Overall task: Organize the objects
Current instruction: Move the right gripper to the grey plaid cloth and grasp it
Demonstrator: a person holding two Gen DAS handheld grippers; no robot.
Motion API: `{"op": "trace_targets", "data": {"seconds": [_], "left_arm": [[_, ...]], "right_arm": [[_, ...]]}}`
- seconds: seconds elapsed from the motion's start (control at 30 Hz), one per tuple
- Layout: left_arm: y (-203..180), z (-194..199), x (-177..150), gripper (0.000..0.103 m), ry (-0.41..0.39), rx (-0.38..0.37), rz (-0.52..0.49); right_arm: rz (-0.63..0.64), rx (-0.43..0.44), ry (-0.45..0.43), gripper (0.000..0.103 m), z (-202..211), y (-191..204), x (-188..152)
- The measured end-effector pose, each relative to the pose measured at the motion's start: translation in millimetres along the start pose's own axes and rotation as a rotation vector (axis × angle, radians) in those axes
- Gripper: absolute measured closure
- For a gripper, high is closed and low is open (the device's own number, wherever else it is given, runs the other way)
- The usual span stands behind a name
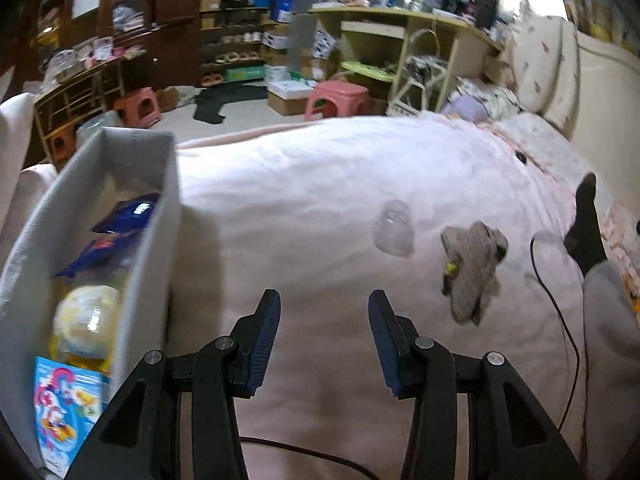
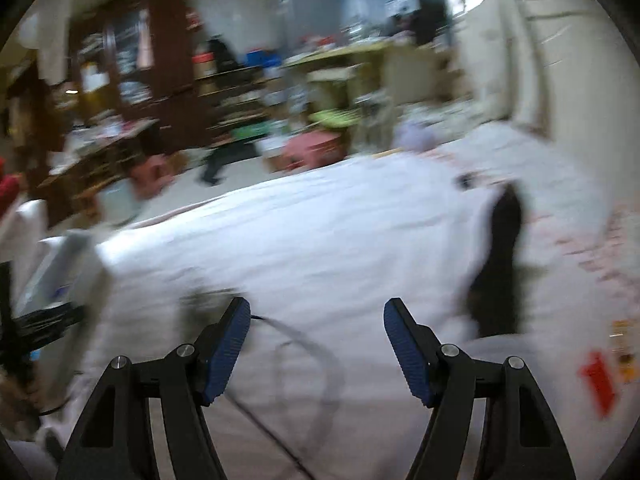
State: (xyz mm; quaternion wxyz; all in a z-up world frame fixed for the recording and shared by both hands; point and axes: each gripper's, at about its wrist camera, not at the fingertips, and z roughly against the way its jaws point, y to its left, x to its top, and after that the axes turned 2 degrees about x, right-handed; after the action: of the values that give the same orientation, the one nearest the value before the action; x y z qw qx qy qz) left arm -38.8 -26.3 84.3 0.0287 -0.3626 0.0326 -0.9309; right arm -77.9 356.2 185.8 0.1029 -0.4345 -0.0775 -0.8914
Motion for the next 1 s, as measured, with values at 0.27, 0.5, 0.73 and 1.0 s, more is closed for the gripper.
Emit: {"op": "trace_targets", "data": {"seconds": [0.27,0.5,0.73,1.0], "left_arm": [[-29,-25,-21,0.058,0.036,-0.072,-0.01],[-34,-41,-46,0.057,0.052,-0.031,-0.047],[-30,-49,-69,0.054,0.041,0.012,-0.054],[-35,-51,-73,0.027,0.057,-0.049,-0.09]], "right_arm": [[-0.061,0.268,0.111,0.034,-50,61,-28],[0.047,0.411,0.147,0.034,-75,127,-55],[-0.067,0.28,0.055,0.034,-107,126,-49],[-0.061,0.184,0.076,0.034,-150,140,-37]]}}
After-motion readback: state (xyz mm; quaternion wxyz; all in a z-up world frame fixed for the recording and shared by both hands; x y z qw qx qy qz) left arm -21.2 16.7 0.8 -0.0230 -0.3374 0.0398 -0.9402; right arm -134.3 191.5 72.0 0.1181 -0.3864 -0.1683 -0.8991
